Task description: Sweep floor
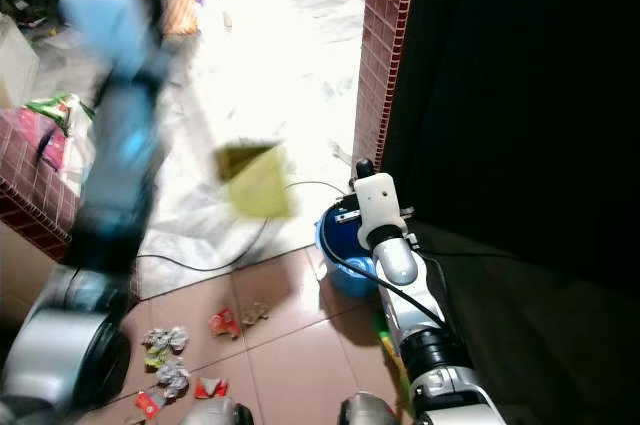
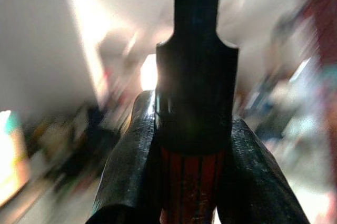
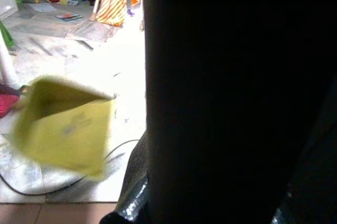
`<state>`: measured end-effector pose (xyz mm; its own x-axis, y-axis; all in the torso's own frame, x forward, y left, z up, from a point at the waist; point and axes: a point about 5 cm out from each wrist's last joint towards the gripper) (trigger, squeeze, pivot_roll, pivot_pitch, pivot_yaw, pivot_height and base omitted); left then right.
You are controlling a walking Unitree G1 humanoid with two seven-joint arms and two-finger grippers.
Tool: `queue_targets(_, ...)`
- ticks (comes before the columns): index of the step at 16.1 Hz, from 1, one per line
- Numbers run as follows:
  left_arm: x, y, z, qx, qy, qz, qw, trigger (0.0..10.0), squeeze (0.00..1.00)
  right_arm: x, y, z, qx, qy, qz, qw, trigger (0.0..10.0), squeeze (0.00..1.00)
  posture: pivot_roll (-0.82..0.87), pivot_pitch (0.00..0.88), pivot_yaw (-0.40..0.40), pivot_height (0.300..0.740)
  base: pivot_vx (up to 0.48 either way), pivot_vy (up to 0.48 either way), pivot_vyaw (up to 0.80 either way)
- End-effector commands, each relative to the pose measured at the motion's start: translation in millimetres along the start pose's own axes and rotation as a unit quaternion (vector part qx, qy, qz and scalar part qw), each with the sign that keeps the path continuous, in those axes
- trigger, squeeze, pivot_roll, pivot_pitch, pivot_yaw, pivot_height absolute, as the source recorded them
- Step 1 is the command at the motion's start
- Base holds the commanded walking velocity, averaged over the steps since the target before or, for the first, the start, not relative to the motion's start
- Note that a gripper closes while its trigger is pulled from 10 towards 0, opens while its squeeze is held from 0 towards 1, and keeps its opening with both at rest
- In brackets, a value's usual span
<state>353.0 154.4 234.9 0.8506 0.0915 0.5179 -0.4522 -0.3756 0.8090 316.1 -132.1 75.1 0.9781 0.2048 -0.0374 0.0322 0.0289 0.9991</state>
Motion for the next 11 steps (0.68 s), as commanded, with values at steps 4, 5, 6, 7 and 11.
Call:
queue_targets(4, -37.5, -34.0, -2.8, 0.023, 0.003, -0.079, 0.997, 10.0, 0.0, 9.2, 8.8, -0.5, -0.024, -0.023, 0.012, 0.999, 10.0, 0.0, -0.01, 0.0, 0.002, 0.74, 0.0, 0.0, 0.0)
queue_targets(5, -45.6, -37.2, -0.6, 0.016, 0.008, -0.09, 0.996, 10.0, 0.0, 10.5, 11.6, -1.9, -0.035, -0.025, 0.022, 0.999, 10.0, 0.0, -0.01, 0.0, 0.0, 0.74, 0.0, 0.0, 0.0)
queue_targets(6, -48.4, -38.2, 0.5, 0.013, 0.007, -0.096, 0.995, 10.0, 0.0, 11.2, 11.8, -5.5, -0.028, -0.009, 0.024, 0.999, 10.0, 0.0, -0.01, 0.0, -0.002, 0.74, 0.0, 0.0, 0.0)
queue_targets(7, -53.7, -41.3, 0.8, 0.023, 0.017, -0.109, 0.994, 10.0, 0.0, 10.8, 11.6, -10.0, 0.006, 0.0, 0.025, 1.0, 10.0, 0.0, -0.01, 0.0, -0.002, 0.74, 0.0, 0.0, 0.0)
queue_targets(11, -97.1, -70.8, 13.2, 0.011, -0.015, -0.196, 0.981, 10.0, 0.0, 8.1, 11.2, -26.1, 0.048, 0.049, 0.024, 0.997, 10.0, 0.0, 0.0, 0.0, -0.001, 0.74, 0.0, 0.0, 0.0)
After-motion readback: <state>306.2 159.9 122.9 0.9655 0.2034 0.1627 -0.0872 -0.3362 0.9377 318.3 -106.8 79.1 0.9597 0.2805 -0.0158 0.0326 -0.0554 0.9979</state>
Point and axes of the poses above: a point about 5 cm out from each wrist's last joint towards the gripper, its own x axis pointing out of the wrist towards the gripper, its own y axis along the axis of the wrist's last joint, z = x × y, and after that the axes turned 11 degrees about x, right-handed
